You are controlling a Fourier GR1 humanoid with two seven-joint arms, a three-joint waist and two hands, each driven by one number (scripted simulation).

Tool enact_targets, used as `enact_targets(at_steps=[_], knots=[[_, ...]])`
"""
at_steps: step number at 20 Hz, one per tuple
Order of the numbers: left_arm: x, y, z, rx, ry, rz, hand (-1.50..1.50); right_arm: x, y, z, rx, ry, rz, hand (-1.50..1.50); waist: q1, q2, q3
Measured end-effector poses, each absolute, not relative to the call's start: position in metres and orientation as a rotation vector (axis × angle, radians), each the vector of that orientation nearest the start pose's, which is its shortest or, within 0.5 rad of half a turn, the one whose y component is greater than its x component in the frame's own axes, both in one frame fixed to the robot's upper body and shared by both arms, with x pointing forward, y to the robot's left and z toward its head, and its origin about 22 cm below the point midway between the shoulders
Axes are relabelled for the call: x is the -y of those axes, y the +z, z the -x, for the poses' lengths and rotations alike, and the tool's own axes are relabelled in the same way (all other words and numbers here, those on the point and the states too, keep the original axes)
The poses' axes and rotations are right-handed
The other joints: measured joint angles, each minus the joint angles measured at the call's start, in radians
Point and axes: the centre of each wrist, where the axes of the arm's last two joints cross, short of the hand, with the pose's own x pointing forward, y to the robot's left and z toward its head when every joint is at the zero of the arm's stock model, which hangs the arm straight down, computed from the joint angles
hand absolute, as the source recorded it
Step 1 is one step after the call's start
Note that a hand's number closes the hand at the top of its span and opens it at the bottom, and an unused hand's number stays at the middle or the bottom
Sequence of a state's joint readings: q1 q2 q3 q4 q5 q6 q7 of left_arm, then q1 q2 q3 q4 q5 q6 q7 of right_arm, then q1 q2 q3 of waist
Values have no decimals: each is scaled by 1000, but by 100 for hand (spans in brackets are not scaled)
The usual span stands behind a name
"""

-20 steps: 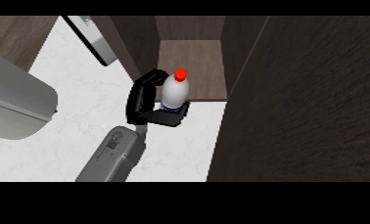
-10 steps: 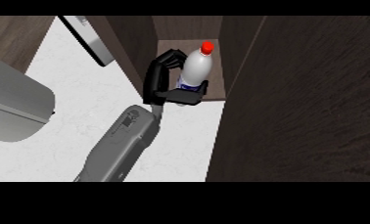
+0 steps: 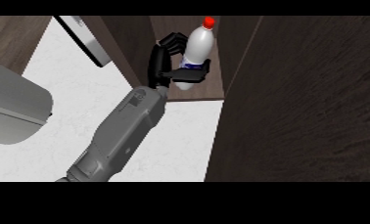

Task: Pick up the bottled water, place it into the cabinet and close the cabinet

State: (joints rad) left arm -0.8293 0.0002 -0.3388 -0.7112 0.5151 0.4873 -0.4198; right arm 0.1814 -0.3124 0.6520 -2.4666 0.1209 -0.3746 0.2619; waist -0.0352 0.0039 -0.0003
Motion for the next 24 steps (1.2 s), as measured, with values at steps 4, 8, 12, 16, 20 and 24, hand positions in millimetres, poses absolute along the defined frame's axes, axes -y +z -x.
enact_targets(at_steps=[4, 8, 12, 16, 20, 24], knots=[[-78, 23, -391, 1751, 59, -13, 150, 169, 156, -109, 1930, 197, -208, -150, -4, 2, 0], [-85, 18, -400, 1746, 60, -91, 150, 174, 155, -109, 1936, 205, -204, -150, -9, 5, 0], [-89, 14, -406, 1751, 43, -192, 150, 173, 154, -106, 1935, 203, -228, -150, -20, 7, 0], [-93, 13, -412, 1767, 46, -252, 150, 176, 154, -106, 1945, 218, -229, -150, -31, 12, 0], [-95, 13, -415, 1783, 9, -314, -150, 179, 153, -107, 1953, 227, -224, -150, -35, 14, 0], [-100, 14, -419, 1787, -34, -345, -150, 182, 153, -109, 1960, 232, -223, -150, -35, 17, 0]])
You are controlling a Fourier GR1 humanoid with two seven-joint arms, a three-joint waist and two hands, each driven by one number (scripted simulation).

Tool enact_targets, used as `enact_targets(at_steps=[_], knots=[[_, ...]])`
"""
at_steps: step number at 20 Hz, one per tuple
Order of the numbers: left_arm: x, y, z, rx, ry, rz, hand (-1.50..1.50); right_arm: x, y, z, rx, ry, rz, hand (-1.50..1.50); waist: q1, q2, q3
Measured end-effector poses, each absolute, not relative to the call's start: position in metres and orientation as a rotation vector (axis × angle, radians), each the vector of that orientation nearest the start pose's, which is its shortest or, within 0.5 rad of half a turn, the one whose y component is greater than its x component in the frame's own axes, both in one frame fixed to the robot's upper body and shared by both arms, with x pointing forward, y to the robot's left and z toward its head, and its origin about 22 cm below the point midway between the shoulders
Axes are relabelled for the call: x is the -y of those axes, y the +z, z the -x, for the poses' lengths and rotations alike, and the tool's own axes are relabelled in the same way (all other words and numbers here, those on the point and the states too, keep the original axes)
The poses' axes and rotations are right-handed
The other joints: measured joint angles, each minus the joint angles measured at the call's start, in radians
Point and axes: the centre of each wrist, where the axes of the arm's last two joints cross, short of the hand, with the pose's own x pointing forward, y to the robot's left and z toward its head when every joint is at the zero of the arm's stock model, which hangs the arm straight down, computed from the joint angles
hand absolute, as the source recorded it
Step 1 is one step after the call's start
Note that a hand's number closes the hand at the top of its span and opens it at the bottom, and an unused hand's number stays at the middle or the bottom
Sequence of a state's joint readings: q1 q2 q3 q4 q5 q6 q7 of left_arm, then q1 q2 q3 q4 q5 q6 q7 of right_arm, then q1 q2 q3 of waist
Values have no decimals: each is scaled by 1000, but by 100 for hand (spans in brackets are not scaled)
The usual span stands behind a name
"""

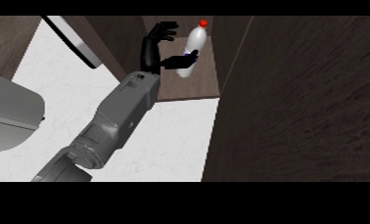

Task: Pick up the bottled water, place it into the cabinet and close the cabinet

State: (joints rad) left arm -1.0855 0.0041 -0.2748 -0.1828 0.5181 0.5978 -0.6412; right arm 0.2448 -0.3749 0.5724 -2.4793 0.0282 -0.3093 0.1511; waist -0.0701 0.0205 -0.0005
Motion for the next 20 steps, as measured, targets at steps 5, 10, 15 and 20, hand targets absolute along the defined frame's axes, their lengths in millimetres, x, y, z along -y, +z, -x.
enact_targets(at_steps=[5, 10, 15, 20], knots=[[-99, 23, -425, 1784, -28, -352, -150, 183, 153, -109, 1967, 231, -229, -150, -7, 3, 0], [-102, 24, -427, 1785, -5, -319, -150, 186, 153, -110, 1980, 254, -226, -150, -12, 7, 0], [-100, 27, -428, 1800, -9, -300, -150, 187, 152, -109, 1982, 248, -229, -150, -11, 7, 0], [-98, 31, -430, 1829, -29, -238, -150, 187, 152, -109, 1975, 247, -234, -150, -13, 6, -1]])
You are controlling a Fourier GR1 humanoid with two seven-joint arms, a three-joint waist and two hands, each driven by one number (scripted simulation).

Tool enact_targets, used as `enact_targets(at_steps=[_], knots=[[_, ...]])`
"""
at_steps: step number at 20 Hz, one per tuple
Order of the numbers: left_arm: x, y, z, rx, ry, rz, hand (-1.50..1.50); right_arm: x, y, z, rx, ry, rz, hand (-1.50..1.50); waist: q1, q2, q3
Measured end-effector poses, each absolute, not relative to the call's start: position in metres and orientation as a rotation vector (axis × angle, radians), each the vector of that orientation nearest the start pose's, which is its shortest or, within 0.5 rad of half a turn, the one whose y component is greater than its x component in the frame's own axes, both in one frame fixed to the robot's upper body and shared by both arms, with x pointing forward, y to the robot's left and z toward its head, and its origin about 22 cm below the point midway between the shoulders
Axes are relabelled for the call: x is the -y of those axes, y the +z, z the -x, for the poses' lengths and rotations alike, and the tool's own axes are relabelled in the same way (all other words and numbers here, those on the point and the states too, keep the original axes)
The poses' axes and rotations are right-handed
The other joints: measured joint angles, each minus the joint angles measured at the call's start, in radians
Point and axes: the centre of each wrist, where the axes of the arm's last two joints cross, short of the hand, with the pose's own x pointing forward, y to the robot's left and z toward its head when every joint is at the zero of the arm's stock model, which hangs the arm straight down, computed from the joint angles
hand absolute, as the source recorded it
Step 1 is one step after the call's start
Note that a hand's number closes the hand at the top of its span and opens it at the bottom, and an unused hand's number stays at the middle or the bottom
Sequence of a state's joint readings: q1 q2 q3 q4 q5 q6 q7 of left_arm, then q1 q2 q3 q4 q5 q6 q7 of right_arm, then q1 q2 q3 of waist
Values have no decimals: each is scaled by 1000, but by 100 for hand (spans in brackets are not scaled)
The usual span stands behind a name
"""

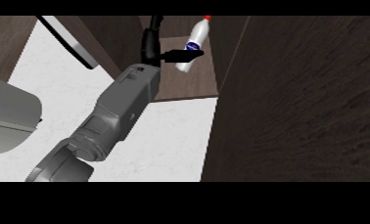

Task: Pick up the bottled water, place it into the cabinet and close the cabinet

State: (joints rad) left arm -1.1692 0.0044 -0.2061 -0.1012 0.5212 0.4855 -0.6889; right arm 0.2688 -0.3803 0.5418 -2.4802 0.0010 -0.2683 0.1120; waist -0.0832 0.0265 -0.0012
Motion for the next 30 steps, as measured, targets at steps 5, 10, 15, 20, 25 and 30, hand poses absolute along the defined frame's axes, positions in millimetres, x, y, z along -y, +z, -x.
enact_targets(at_steps=[5, 10, 15, 20, 25, 30], knots=[[-89, 43, -432, 1882, -36, -39, -150, 188, 152, -110, 1976, 246, -232, -150, 10, -6, 0], [-85, 47, -432, 1895, -33, 144, -150, 190, 152, -109, 1967, 245, -215, -150, 23, -13, 0], [-80, 49, -427, 1890, -1, 258, -150, 187, 151, -110, 1955, 231, -212, -150, 40, -23, 1], [-75, 44, -413, 1873, 19, 337, 150, 184, 152, -109, 1944, 227, -217, -150, 63, -30, 1], [-80, 32, -389, 1847, 22, 388, 150, 185, 153, -107, 1927, 237, -198, -150, 91, -39, 1], [-100, 17, -361, 1823, 26, 397, 150, 188, 154, -108, 1906, 362, -185, 150, 105, -41, 1]])
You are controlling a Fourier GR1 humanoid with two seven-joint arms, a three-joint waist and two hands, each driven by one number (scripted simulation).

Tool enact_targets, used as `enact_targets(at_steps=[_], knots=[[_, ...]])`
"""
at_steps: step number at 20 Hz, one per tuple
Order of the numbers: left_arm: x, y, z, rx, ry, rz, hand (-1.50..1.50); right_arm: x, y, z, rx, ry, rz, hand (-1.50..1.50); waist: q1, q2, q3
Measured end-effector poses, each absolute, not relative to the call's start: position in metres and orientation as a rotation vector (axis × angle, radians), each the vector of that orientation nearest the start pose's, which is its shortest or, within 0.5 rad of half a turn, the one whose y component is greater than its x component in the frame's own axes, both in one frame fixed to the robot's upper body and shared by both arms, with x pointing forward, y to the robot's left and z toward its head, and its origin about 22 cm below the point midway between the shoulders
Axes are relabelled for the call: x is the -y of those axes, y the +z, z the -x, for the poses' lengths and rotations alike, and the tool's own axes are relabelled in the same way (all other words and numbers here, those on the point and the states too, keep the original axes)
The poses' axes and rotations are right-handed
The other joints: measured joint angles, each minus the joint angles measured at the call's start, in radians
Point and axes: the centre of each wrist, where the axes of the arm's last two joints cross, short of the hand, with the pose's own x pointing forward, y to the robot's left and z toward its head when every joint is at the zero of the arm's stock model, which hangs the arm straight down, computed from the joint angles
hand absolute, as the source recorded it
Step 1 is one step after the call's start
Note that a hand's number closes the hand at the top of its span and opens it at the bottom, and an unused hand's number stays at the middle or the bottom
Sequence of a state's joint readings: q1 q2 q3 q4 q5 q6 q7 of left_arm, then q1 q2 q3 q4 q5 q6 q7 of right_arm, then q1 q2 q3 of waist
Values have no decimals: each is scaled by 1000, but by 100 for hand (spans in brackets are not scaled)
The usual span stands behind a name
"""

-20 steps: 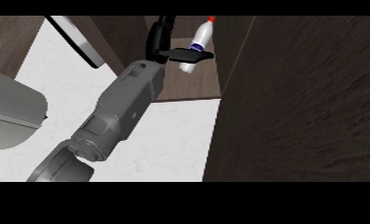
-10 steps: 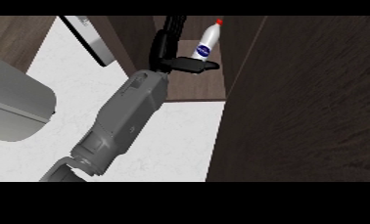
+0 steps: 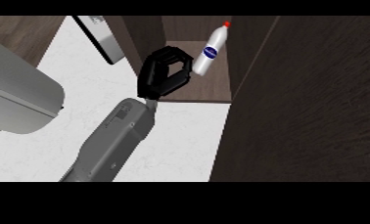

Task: Pick up the bottled water, place it into the cabinet and close the cabinet

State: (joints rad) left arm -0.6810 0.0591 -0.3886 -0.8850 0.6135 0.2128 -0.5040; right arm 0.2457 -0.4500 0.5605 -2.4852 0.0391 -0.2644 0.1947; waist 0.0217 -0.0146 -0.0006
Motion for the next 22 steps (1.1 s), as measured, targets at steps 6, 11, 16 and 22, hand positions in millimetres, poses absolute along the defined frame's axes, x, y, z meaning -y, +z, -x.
enact_targets(at_steps=[6, 11, 16, 22], knots=[[-130, 6, -318, 1809, 28, 408, 150, 181, 155, -106, 1815, 508, -247, 150, 5, 1, 0], [-163, 6, -281, 1828, 49, 378, 150, 162, 159, -103, 1750, 520, -354, 150, 0, 7, 1], [-196, 15, -250, 1835, 60, 353, 150, 141, 167, -108, 1728, 545, -416, 150, 0, 8, -1], [-231, 15, -221, 1853, 100, 326, 150, 101, 171, -111, 1719, 603, -488, 150, -5, 10, -1]])
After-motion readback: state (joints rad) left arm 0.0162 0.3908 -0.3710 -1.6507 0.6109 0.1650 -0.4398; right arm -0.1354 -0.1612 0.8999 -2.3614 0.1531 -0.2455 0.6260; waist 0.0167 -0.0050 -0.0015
